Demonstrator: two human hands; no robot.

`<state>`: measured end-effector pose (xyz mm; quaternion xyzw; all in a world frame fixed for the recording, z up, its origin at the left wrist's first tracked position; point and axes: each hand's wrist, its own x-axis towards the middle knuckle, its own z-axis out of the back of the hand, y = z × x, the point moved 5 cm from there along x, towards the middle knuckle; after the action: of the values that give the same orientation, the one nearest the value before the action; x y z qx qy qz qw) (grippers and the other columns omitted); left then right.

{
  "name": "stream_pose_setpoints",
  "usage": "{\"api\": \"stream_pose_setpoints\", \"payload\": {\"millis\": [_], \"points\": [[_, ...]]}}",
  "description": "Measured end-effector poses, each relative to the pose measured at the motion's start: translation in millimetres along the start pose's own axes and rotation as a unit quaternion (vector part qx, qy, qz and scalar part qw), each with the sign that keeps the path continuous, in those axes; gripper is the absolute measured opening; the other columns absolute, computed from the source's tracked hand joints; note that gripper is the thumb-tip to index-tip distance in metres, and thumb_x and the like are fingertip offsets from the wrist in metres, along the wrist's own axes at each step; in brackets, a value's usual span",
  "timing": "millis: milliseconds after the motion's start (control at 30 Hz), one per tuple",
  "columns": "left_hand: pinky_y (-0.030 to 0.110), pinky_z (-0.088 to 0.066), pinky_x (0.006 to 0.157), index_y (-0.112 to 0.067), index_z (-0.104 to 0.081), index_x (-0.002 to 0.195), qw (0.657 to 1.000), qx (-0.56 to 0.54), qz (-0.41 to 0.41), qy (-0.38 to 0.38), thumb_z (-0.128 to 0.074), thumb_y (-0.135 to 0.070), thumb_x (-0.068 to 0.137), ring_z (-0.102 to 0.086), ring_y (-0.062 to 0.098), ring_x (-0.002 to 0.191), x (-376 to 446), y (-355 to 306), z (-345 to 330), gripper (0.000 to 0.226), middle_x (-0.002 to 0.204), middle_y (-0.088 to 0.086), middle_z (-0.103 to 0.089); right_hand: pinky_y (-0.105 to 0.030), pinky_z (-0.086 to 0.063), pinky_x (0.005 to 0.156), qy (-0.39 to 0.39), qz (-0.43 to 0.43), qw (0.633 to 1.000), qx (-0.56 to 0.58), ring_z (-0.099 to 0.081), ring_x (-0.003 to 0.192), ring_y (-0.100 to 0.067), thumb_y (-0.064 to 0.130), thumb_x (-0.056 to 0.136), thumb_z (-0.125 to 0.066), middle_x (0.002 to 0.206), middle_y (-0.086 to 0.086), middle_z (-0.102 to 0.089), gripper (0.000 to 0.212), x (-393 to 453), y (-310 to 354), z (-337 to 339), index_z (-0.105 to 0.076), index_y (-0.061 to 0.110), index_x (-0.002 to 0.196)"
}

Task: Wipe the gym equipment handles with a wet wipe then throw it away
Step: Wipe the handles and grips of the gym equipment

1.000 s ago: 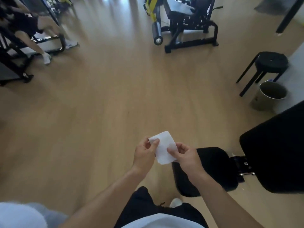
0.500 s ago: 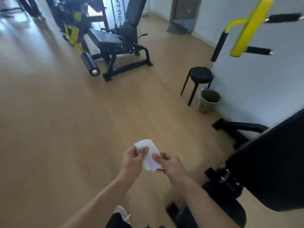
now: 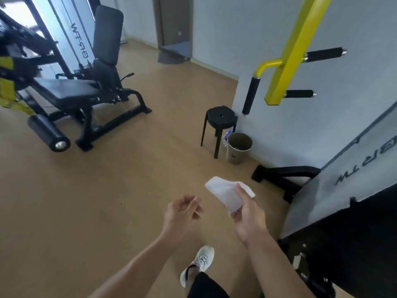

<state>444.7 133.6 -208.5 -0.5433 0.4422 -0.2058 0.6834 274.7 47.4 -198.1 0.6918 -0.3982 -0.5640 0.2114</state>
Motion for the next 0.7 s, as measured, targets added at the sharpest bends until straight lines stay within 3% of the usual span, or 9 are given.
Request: {"api": "stream_pose_setpoints", "payload": {"millis": [100, 200, 300, 400, 467, 533, 633, 700], "points": [[0.015, -0.05, 0.057, -0.007, -0.071, 0.089, 1.0, 0.025, -0.015, -0.003, -0.066, -0.013, 0.097, -0.061, 0.01, 0.056, 72.2, -32.1, -1.4, 0.01, 0.068, 0.003, -0.072, -0.048, -0.059, 0.09, -0.076, 0.021, 0.996, 0.032, -0.067, 0.105, -0.029, 0.026, 0.088, -0.078, 0.111, -0.009, -0.069, 0.018, 64.8, 43.8, -32.6, -0.066, 0.021, 0.1], [0.023, -0.057, 0.071, -0.013, -0.072, 0.088, 0.999, 0.048, -0.015, 0.009, -0.067, -0.012, 0.096, -0.066, 0.012, 0.066, 136.7, -65.2, -9.6, 0.009, 0.07, -0.001, -0.074, -0.037, -0.057, 0.086, -0.141, 0.074, 0.986, 0.058, -0.066, 0.101, -0.023, 0.034, 0.089, -0.075, 0.117, -0.008, -0.068, 0.029, 124.1, 115.4, -61.4, -0.062, 0.02, 0.111], [0.041, -0.058, 0.092, -0.026, -0.076, 0.088, 0.994, 0.093, -0.034, 0.044, -0.076, -0.031, 0.085, -0.072, 0.016, 0.079, 193.1, -104.8, -27.1, 0.006, 0.078, -0.004, -0.077, -0.031, -0.049, 0.084, -0.157, 0.161, 0.974, 0.032, -0.061, 0.095, -0.017, 0.038, 0.096, -0.064, 0.109, 0.0, -0.064, 0.032, 168.1, 192.4, -92.1, -0.062, 0.018, 0.122], [0.029, -0.054, 0.085, -0.043, -0.075, 0.088, 0.982, 0.136, -0.067, 0.109, -0.075, -0.039, 0.081, -0.071, 0.012, 0.089, 236.2, -147.9, -58.8, 0.008, 0.085, -0.014, -0.076, -0.03, -0.046, 0.082, -0.202, 0.254, 0.946, 0.016, -0.063, 0.088, -0.013, 0.032, 0.099, -0.062, 0.096, 0.001, -0.067, 0.027, 193.4, 237.1, -119.7, -0.07, 0.012, 0.115], [0.01, -0.05, 0.077, -0.039, -0.074, 0.097, 0.968, 0.159, -0.111, 0.158, -0.072, -0.028, 0.092, -0.069, 0.0, 0.09, 260.3, -178.8, -84.3, 0.012, 0.093, -0.019, -0.075, -0.029, -0.045, 0.081, -0.216, 0.271, 0.938, 0.009, -0.059, 0.082, -0.011, 0.03, 0.101, -0.059, 0.092, 0.0, -0.066, 0.026, 213.0, 245.7, -137.7, -0.07, 0.009, 0.112], [0.002, -0.046, 0.076, -0.032, -0.071, 0.111, 0.949, 0.174, -0.168, 0.2, -0.068, -0.026, 0.096, -0.067, -0.008, 0.094, 283.7, -208.8, -108.9, 0.017, 0.103, -0.02, -0.074, -0.027, -0.045, 0.075, -0.222, 0.282, 0.933, -0.016, -0.055, 0.076, -0.011, 0.032, 0.102, -0.057, 0.08, 0.002, -0.061, 0.026, 221.7, 248.0, -153.8, -0.07, 0.009, 0.1], [0.011, -0.05, 0.085, -0.03, -0.067, 0.123, 0.922, 0.178, -0.22, 0.264, -0.067, -0.029, 0.096, -0.066, -0.007, 0.101, 319.1, -244.6, -141.0, 0.027, 0.114, -0.021, -0.071, -0.014, -0.043, 0.07, -0.205, 0.275, 0.939, -0.001, -0.058, 0.081, -0.005, 0.046, 0.104, -0.047, 0.086, 0.006, -0.063, 0.039, 225.0, 236.5, -170.1, -0.068, 0.014, 0.099], [0.018, -0.051, 0.091, -0.029, -0.065, 0.127, 0.906, 0.182, -0.247, 0.293, -0.067, -0.031, 0.096, -0.065, -0.005, 0.105, 342.7, -263.1, -159.2, 0.031, 0.118, -0.02, -0.069, -0.008, -0.038, 0.066, -0.228, 0.274, 0.934, -0.007, -0.053, 0.076, -0.004, 0.04, 0.108, -0.038, 0.081, 0.001, -0.059, 0.044, 222.8, 228.4, -170.9, -0.064, 0.009, 0.091]]}}
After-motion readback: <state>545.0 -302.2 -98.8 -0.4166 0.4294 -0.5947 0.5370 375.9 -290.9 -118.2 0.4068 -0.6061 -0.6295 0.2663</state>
